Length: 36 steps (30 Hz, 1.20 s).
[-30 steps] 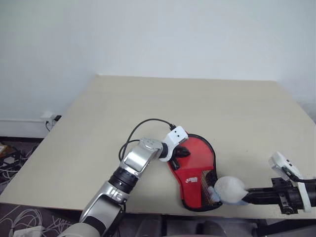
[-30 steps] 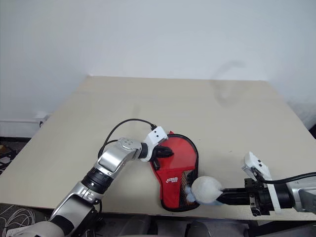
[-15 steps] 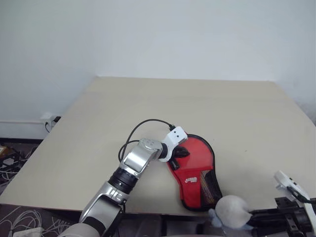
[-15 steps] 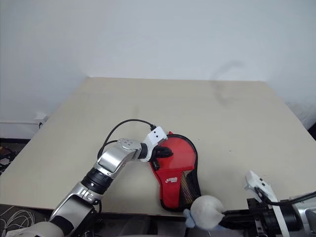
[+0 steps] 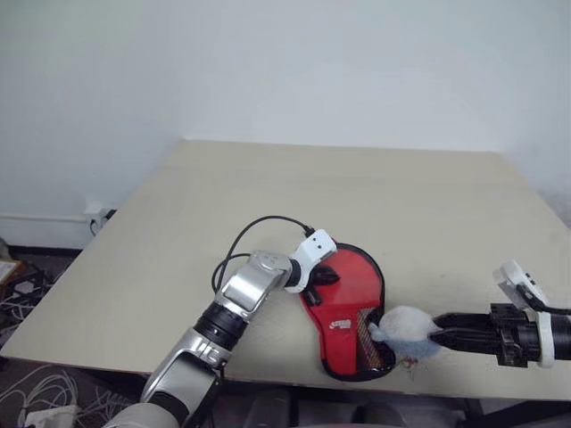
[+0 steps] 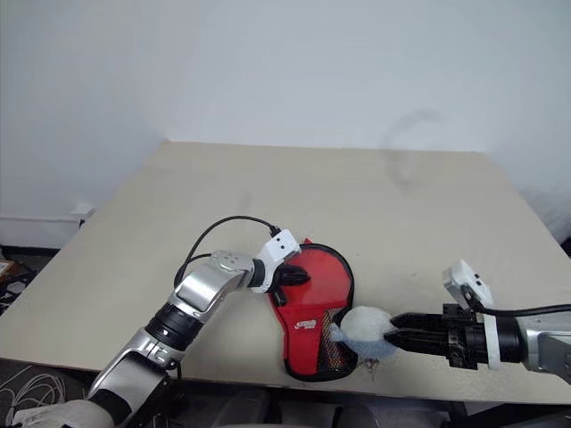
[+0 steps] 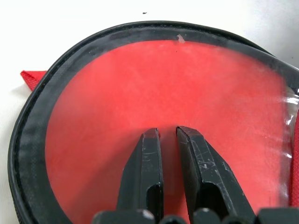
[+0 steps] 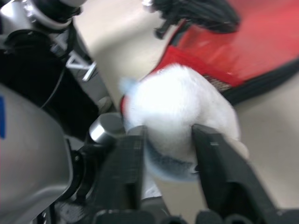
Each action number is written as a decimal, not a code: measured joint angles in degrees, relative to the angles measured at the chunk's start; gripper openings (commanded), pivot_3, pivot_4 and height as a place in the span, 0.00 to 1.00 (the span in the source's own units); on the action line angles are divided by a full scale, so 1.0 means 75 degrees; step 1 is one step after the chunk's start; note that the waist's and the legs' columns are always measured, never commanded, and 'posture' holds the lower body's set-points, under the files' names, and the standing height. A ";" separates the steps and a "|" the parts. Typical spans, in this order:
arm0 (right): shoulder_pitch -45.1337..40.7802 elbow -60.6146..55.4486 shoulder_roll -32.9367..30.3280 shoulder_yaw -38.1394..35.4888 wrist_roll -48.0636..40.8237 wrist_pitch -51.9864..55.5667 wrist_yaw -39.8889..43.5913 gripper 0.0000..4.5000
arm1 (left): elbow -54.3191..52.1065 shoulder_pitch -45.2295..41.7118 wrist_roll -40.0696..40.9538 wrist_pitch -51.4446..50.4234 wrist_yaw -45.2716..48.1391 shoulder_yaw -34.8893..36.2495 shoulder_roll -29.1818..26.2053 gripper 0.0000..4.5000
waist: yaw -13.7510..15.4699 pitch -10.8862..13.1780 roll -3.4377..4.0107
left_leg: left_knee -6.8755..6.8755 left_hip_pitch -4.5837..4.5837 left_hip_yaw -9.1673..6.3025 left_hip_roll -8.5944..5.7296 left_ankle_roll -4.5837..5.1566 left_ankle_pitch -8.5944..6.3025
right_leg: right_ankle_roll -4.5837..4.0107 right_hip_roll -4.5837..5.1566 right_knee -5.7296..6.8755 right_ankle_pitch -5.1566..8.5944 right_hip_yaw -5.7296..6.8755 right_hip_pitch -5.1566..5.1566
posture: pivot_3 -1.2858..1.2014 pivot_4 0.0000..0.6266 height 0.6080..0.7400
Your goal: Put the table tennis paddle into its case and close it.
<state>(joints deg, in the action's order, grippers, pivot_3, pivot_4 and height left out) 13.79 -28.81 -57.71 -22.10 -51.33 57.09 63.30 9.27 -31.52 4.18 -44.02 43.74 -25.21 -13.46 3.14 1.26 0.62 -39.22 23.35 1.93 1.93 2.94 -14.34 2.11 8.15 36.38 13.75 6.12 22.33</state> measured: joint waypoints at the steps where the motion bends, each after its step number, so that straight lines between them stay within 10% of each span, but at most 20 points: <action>1: -0.0083 0.0061 0.0020 0.0084 -0.0008 0.0008 -0.0054 0.55 | 0.0000 -0.0004 0.0000 -0.0020 -0.0001 0.0000 0.0006 0.13 | -0.0042 -0.0007 0.0045 | -0.0006 0.0026 -0.0035 -0.0003 0.0029 -0.0018 | 0.0004 -0.0008 -0.0074 -0.0002 0.0040 -0.0038 | 0.52 0.00 0.61; 13: -0.1953 0.0856 0.0769 0.0428 -0.0219 0.0079 -0.0956 0.55 | -0.0106 0.0040 0.0117 -0.0041 0.0016 0.0041 -0.0024 0.13 | -0.0154 -0.0008 0.0045 | 0.0053 0.0022 -0.0063 -0.0081 0.0073 -0.0041 | 0.0091 0.0099 -0.0204 -0.0050 0.0125 -0.0075 | 0.52 0.00 0.61; 26: -0.3468 0.1942 0.1297 0.1056 0.0184 -0.0460 -0.1396 0.56 | 0.0262 -0.0425 0.0778 0.0133 0.0742 0.1168 -0.1120 1.00 | -0.0166 0.0119 -0.0029 | 0.0018 0.0070 -0.0076 -0.0109 0.0080 -0.0034 | 0.0096 0.0096 -0.0074 -0.0113 0.0138 0.0056 | 0.52 0.00 0.61; 36: -0.3875 0.2291 0.1297 0.1536 0.0903 -0.1482 -0.0764 0.56 | 0.0247 -0.0124 0.1955 0.1588 0.3945 0.2727 -0.4115 1.00 | -0.0160 0.0181 -0.0053 | 0.0008 0.0178 -0.0071 -0.0175 0.0090 -0.0027 | 0.0108 0.0092 -0.0089 -0.0137 0.0128 0.0146 | 0.52 0.00 0.61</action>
<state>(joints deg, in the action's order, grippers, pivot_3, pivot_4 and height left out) -15.27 -11.63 -47.98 -10.58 -44.56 45.97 57.57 11.12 -32.45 18.84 -32.10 73.33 -4.75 -44.32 1.94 2.62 0.22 -39.17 24.69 1.39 0.62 3.61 -14.54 2.92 8.84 35.71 12.73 7.09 23.42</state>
